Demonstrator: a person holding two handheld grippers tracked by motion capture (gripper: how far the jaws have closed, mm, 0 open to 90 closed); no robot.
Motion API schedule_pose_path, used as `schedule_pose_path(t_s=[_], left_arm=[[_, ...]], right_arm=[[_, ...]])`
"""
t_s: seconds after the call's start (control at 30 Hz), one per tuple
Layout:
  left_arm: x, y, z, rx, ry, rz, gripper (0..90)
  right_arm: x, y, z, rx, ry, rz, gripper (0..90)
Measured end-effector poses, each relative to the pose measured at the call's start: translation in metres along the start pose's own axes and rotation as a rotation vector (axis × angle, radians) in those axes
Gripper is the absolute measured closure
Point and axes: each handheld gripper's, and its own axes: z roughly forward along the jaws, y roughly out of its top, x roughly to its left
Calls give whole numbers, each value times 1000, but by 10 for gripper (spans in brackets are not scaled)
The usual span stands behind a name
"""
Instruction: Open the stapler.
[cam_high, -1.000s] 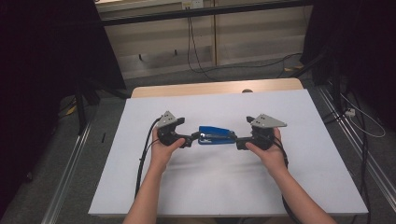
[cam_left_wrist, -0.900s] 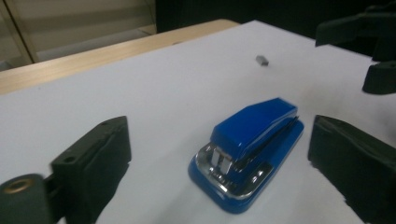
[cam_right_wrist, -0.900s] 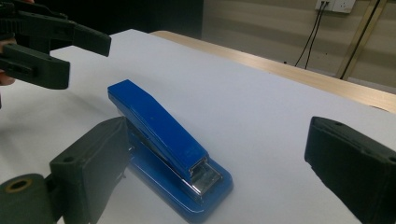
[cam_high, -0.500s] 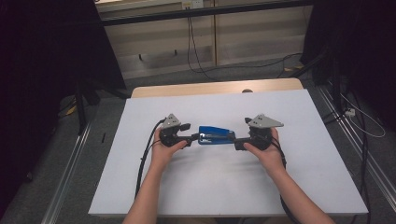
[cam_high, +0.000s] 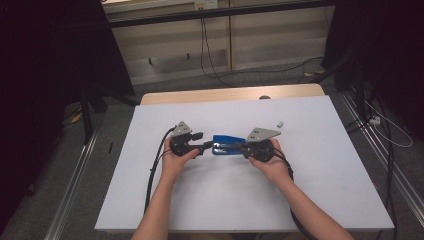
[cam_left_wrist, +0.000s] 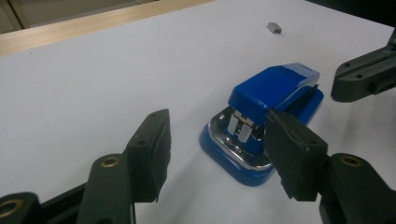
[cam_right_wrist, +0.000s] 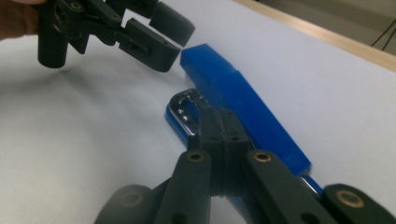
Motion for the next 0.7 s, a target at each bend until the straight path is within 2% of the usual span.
schedule_pose_path(t_s=[0.1,0.13,0.17,0.2,0.3,0.33,0.37,0.43,0.7], left_arm=[[1,-1,0,5,-17,-6,453],[1,-1,0,9,-23,-3,504],[1,-1,0,9,-23,-3,544],[1,-1,-1,12,-17,0,544],[1,-1,0,20,-24,4,652],[1,-2,0,26,-29,9,722],[1,-2,1,33,-32,4,722],[0,-3,3,37,-46,-7,791],[-1,-3,4,50,-67,-10,844]], right_arm=[[2,3,8,32,-1,-25,900],[3,4,16,46,6,-44,900],[3,4,16,46,6,-44,900],[4,5,19,52,4,-51,900],[6,7,27,67,-4,-67,900],[7,7,30,68,4,-67,900],[7,7,30,68,4,-67,900],[8,7,32,76,2,-82,900],[10,5,34,66,-4,-84,900]])
